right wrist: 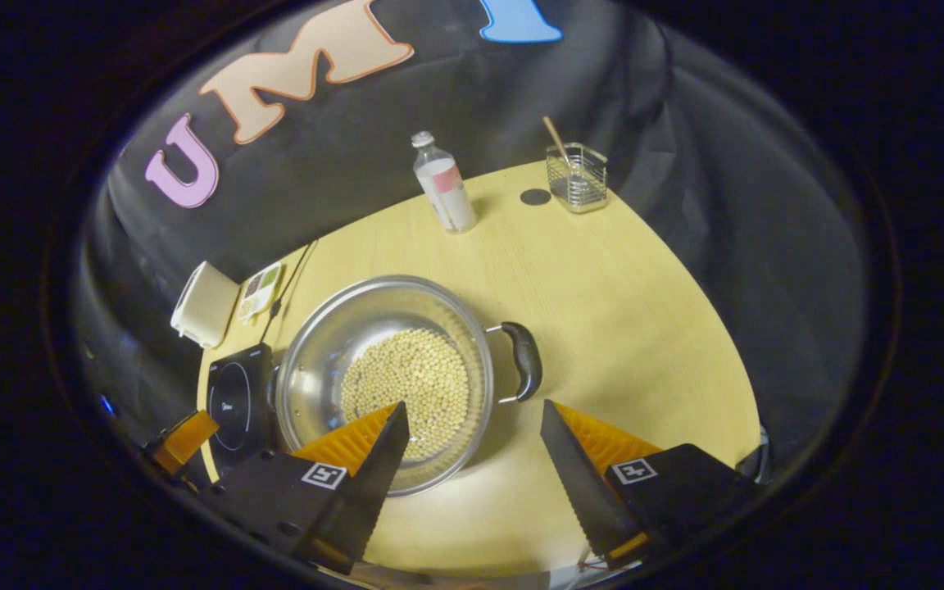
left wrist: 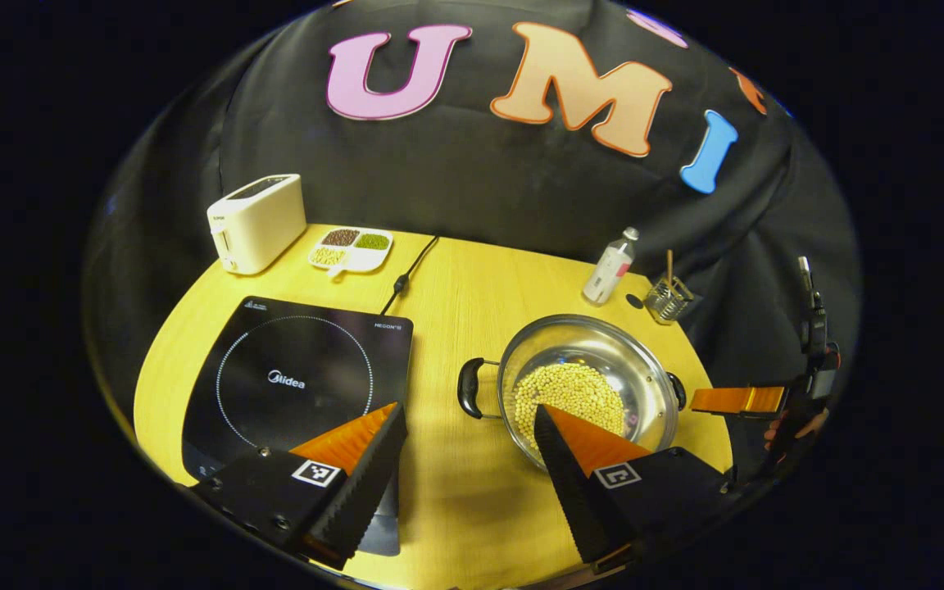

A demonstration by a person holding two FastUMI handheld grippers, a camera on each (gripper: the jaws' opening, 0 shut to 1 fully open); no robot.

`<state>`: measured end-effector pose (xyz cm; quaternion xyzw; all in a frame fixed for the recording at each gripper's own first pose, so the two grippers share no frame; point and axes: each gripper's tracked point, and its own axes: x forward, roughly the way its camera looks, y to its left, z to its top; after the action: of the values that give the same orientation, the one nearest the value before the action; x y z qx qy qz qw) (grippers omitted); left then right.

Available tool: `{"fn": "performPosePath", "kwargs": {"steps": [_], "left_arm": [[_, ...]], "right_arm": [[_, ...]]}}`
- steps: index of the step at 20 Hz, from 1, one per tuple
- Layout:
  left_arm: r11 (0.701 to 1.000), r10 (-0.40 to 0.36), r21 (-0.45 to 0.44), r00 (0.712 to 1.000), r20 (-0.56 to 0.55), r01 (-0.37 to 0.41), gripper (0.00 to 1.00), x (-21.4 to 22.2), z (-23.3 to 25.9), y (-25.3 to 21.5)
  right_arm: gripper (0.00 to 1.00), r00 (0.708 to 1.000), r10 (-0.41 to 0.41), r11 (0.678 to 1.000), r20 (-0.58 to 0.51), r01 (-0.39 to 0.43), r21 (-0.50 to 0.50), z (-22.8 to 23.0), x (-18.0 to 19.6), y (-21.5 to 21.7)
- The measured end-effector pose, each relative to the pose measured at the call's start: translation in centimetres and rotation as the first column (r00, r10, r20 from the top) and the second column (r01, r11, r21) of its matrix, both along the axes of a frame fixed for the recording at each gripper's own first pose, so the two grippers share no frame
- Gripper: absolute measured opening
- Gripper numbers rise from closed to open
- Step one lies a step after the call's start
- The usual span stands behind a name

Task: First push the handle of the pot to place it horizontally, then grasp the pot with both hands and set it on the induction cooktop.

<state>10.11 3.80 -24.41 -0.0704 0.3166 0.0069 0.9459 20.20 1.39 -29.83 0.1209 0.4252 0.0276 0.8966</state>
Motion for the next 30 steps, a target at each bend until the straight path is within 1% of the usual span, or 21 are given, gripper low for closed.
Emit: {"fn": "performPosePath", "kwargs": {"steps": [3, 7, 8, 13, 14, 15, 19, 20, 21, 22, 23, 24, 25, 26, 27, 28, 29, 30], "left_arm": [[1.000, 0.009, -0.002, 0.998, -0.059, -0.009, 0.97, 2.1, -2.2, -0.5], [1.000, -0.003, 0.002, 0.988, -0.151, 0.003, 0.96, 3.9, -5.3, -1.1], [1.000, -0.003, 0.007, 0.985, -0.173, 0.004, 0.96, 4.3, -5.9, -1.1], [1.000, 0.005, 0.030, 0.967, -0.256, 0.003, 0.96, 5.4, -8.4, -1.4], [1.000, 0.009, 0.027, 0.964, -0.266, -0.002, 1.00, 5.8, -8.8, -1.5], [1.000, 0.008, 0.017, 0.961, -0.275, -0.004, 0.96, 6.1, -9.1, -1.6], [1.000, 0.019, -0.012, 0.946, -0.324, -0.024, 0.94, 6.8, -10.4, -1.8], [0.999, 0.023, -0.017, 0.943, -0.331, -0.031, 0.94, 7.1, -10.6, -1.7], [0.999, 0.027, -0.026, 0.939, -0.342, -0.038, 0.93, 7.2, -10.9, -1.8], [0.999, 0.027, -0.032, 0.936, -0.352, -0.041, 0.96, 7.3, -11.0, -1.9], [0.999, 0.025, -0.036, 0.933, -0.359, -0.040, 0.90, 7.4, -11.2, -2.0], [0.999, 0.021, -0.035, 0.932, -0.362, -0.036, 0.87, 7.5, -11.2, -2.1], [0.999, 0.019, -0.025, 0.930, -0.368, -0.030, 0.85, 7.5, -11.4, -2.0], [1.000, 0.016, -0.007, 0.924, -0.383, -0.020, 0.80, 7.5, -11.7, -1.7], [1.000, 0.012, 0.008, 0.918, -0.397, -0.010, 0.84, 7.3, -12.0, -1.6], [1.000, 0.016, 0.018, 0.915, -0.402, -0.009, 0.72, 7.2, -11.9, -1.4], [1.000, 0.021, 0.015, 0.919, -0.395, -0.016, 0.76, 7.4, -11.9, -1.4], [1.000, 0.025, 0.012, 0.917, -0.398, -0.022, 0.69, 7.3, -11.8, -1.4]], "right_arm": [[0.94, 0.998, 0.046, 0.999, -0.052, -0.045, 0.026, -1.6, 1.9, -0.6], [0.94, 0.987, 0.092, 0.994, -0.128, -0.085, 0.066, -4.6, 3.6, -0.5], [1.00, 0.984, 0.104, 0.992, -0.147, -0.092, 0.086, -5.1, 3.9, -0.5], [1.00, 0.969, 0.141, 0.977, -0.202, -0.104, 0.186, -6.7, 5.2, 0.3], [1.00, 0.965, 0.151, 0.973, -0.215, -0.107, 0.204, -7.1, 5.4, 0.5], [1.00, 0.961, 0.163, 0.969, -0.224, -0.113, 0.219, -7.5, 5.5, 0.8], [0.98, 0.947, 0.197, 0.958, -0.252, -0.131, 0.254, -8.8, 6.1, 1.6], [0.89, 0.945, 0.203, 0.956, -0.256, -0.134, 0.262, -9.2, 6.4, 1.9], [0.98, 0.942, 0.208, 0.953, -0.263, -0.135, 0.270, -9.4, 6.5, 2.3], [0.89, 0.939, 0.213, 0.950, -0.270, -0.135, 0.280, -9.6, 6.7, 2.4], [0.89, 0.938, 0.218, 0.947, -0.271, -0.135, 0.293, -9.6, 6.8, 2.6], [0.92, 0.937, 0.217, 0.944, -0.273, -0.131, 0.301, -9.7, 7.0, 2.7], [0.77, 0.936, 0.219, 0.944, -0.275, -0.132, 0.303, -9.8, 7.2, 2.7], [0.67, 0.935, 0.210, 0.951, -0.287, -0.128, 0.280, -10.4, 7.2, 2.3], [0.58, 0.930, 0.217, 0.950, -0.298, -0.131, 0.282, -10.7, 7.2, 2.1], [0.59, 0.928, 0.216, 0.951, -0.302, -0.129, 0.282, -10.7, 7.1, 2.1], [0.53, 0.929, 0.224, 0.950, -0.296, -0.140, 0.281, -10.8, 7.3, 2.1], [0.56, 0.931, 0.230, 0.951, -0.283, -0.154, 0.268, -10.7, 7.4, 2.0]]}}
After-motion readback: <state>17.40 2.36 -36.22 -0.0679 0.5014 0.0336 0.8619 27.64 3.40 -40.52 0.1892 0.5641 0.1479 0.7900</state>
